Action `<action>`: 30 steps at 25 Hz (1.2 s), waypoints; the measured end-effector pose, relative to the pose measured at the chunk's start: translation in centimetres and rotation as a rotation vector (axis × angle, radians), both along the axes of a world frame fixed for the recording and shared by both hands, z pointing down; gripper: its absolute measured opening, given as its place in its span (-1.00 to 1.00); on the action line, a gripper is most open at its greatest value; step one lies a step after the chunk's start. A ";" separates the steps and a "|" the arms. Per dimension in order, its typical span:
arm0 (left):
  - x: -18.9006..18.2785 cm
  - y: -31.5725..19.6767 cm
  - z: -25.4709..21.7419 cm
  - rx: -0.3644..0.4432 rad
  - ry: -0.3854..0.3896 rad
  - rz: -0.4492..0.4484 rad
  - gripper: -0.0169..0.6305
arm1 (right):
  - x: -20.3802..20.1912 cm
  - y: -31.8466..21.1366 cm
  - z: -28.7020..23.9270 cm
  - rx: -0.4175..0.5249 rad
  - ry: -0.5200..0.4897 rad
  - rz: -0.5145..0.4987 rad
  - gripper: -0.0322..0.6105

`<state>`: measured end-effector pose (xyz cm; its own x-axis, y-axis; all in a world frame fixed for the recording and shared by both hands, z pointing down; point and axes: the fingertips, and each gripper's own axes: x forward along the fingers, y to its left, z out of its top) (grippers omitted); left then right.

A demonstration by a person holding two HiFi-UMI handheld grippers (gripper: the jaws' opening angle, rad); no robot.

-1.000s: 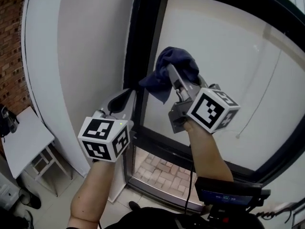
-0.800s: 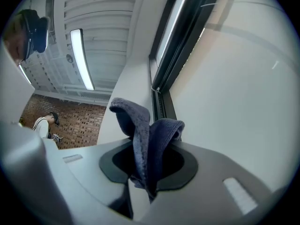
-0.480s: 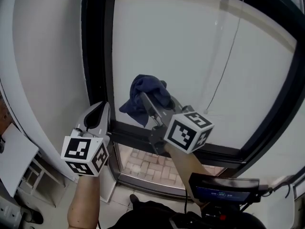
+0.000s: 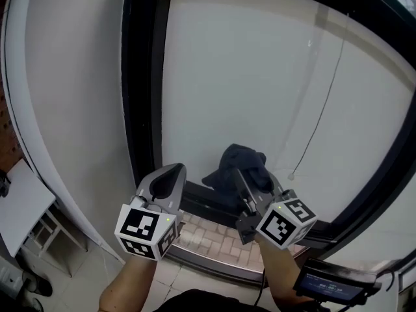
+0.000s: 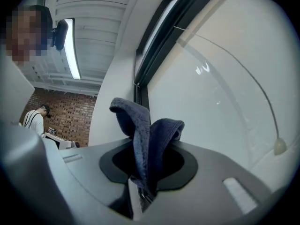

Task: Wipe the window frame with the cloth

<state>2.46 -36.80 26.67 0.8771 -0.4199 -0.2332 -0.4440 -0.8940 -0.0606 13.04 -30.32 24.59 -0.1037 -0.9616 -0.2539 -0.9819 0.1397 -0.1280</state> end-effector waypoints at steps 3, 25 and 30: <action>2.4 1.7 0.5 -0.010 -0.016 0.047 -0.97 | 2.4 2.0 1.0 -0.027 0.010 0.038 -0.58; 13.8 13.0 6.7 -0.077 -0.122 0.207 -0.97 | 12.9 18.0 8.6 -0.155 0.086 0.214 -0.59; 15.0 15.1 8.4 -0.101 -0.157 0.226 -0.97 | 13.5 19.5 9.9 -0.165 0.074 0.201 -0.59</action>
